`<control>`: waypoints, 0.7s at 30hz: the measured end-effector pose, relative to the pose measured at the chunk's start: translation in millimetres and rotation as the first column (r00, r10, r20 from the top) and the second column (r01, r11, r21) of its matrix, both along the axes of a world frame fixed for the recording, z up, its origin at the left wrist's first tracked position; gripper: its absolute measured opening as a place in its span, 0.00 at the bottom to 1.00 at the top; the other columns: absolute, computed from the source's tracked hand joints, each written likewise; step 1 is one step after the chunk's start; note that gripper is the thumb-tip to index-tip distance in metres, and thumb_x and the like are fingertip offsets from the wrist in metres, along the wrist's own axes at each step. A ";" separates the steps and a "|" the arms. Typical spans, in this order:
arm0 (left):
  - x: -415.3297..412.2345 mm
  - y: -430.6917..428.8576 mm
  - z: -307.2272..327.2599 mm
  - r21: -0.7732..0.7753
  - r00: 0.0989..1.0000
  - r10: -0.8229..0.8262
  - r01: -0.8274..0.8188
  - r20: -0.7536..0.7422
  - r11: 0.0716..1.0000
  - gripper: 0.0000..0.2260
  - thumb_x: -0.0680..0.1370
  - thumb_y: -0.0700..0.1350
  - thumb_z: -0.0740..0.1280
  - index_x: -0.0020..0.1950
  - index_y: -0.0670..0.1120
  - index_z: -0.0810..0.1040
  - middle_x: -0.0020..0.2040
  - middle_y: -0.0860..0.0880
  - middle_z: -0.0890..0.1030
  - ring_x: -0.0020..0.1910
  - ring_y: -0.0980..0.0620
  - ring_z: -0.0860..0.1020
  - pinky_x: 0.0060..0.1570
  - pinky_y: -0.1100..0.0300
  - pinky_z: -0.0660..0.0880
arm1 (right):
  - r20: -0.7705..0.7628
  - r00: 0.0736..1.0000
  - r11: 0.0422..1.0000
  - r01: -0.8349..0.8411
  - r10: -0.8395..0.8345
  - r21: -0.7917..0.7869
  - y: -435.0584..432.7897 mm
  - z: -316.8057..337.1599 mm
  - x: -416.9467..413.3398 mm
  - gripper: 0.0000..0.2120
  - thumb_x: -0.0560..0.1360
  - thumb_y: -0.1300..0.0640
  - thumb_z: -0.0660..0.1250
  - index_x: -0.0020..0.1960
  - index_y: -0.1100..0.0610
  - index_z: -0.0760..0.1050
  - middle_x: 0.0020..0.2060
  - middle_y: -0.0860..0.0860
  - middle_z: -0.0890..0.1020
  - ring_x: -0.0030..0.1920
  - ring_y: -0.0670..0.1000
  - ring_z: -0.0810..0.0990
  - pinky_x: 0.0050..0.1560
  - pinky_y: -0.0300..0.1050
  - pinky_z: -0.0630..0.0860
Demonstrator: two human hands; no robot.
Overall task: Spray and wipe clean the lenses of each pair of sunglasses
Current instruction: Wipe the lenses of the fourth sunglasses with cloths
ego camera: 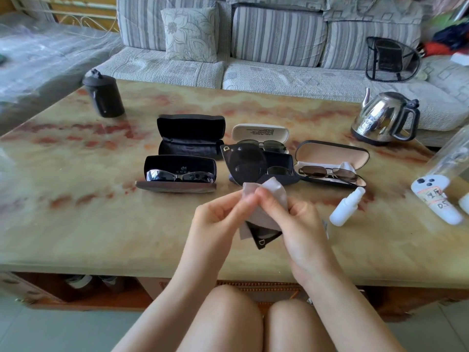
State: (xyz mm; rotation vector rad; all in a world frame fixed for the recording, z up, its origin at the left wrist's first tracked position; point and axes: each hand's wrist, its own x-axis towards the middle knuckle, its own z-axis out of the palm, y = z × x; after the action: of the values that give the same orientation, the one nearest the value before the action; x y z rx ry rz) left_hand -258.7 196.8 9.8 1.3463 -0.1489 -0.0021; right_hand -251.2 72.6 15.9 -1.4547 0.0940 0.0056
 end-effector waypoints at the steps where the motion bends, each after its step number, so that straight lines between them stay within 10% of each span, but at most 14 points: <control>1: 0.1 0.4 -0.1 -0.016 0.999 0.045 -0.045 -0.004 0.999 0.11 0.77 0.45 0.65 0.52 0.42 0.84 0.43 0.48 0.86 0.44 0.60 0.82 0.43 0.74 0.73 | 0.031 0.999 0.999 -0.037 0.037 0.001 0.1 -0.4 -0.8 0.13 0.68 0.47 0.69 0.45 0.54 0.85 0.41 0.51 0.87 0.45 0.46 0.84 0.48 0.35 0.78; 9: 5.0 1.2 -5.6 -0.025 0.974 0.176 -0.181 -0.145 0.983 0.22 0.65 0.52 0.75 0.54 0.41 0.84 0.46 0.46 0.86 0.48 0.54 0.83 0.50 0.65 0.76 | 0.027 0.979 0.978 -0.204 0.203 0.052 -3.0 -3.7 -5.2 0.12 0.71 0.54 0.69 0.50 0.59 0.83 0.47 0.57 0.86 0.53 0.53 0.84 0.57 0.41 0.78; 13: 4.5 2.9 -0.6 0.017 0.989 0.077 -0.076 -0.125 0.997 0.08 0.74 0.46 0.70 0.51 0.51 0.85 0.40 0.53 0.86 0.42 0.64 0.82 0.41 0.75 0.72 | 0.015 0.978 0.973 -0.211 0.210 0.093 -6.2 -3.7 -4.4 0.15 0.68 0.55 0.71 0.52 0.61 0.83 0.49 0.58 0.86 0.53 0.55 0.84 0.58 0.44 0.77; 21: 3.4 5.7 -1.5 0.048 0.996 0.004 0.000 -0.093 0.999 0.14 0.76 0.48 0.65 0.52 0.41 0.84 0.48 0.46 0.86 0.51 0.54 0.82 0.49 0.70 0.75 | 0.010 0.991 0.990 -0.135 0.136 -0.026 -11.3 -1.8 -2.1 0.15 0.65 0.54 0.74 0.49 0.60 0.84 0.44 0.57 0.86 0.49 0.56 0.85 0.57 0.47 0.78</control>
State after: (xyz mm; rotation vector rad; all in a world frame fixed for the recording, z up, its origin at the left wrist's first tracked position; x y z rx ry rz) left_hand -255.3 202.5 8.3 1.3911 -0.0688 -0.0672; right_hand -253.4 61.3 14.2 -1.4840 -0.0143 0.1074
